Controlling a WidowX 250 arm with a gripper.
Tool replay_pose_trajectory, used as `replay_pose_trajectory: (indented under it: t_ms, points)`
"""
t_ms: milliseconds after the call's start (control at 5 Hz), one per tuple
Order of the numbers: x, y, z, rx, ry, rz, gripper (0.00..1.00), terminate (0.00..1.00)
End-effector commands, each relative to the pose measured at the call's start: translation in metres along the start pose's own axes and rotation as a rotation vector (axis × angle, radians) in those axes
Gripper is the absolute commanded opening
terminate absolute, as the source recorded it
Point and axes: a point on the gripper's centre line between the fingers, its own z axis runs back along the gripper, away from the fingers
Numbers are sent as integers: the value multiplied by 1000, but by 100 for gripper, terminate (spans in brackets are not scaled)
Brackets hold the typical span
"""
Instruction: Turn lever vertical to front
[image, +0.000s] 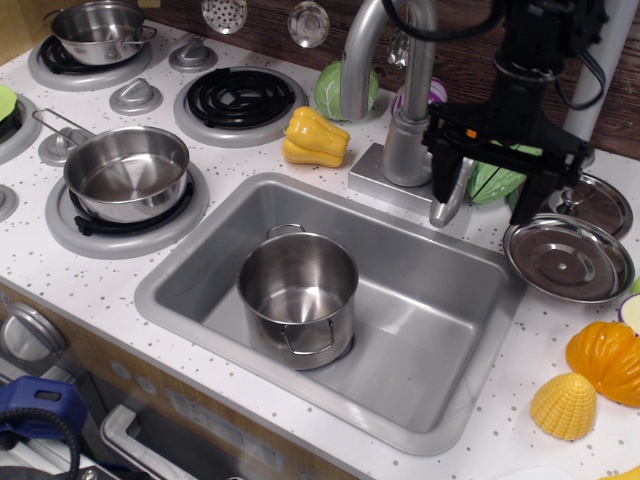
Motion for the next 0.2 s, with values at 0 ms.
replay_pose_trajectory:
  t_ms: [0]
  points:
    - [-1,-5,30,-25,-89,-10,100,100]
